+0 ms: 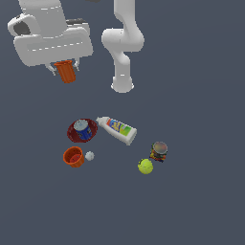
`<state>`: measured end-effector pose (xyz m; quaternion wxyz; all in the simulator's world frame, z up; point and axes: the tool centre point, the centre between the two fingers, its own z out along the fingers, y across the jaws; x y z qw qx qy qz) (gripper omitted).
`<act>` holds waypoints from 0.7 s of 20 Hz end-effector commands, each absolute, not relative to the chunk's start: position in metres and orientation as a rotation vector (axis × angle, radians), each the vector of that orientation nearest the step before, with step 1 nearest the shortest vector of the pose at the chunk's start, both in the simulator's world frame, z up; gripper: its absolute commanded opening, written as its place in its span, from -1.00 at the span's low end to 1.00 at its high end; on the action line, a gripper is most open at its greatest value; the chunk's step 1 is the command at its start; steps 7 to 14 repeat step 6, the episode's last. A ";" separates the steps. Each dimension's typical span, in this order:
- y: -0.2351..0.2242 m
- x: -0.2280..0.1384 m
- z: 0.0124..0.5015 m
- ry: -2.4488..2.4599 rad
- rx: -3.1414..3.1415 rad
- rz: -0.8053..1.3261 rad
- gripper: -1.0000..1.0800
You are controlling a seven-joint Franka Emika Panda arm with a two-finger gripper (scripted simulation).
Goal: Pick up a designated object from a clutter of objects.
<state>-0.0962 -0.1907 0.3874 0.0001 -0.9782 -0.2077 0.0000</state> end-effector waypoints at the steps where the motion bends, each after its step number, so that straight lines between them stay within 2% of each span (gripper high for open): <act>1: -0.194 -0.097 0.390 -0.654 -3.073 0.000 -1.00; 14: -0.191 -0.095 0.388 -0.654 -3.073 0.000 -1.00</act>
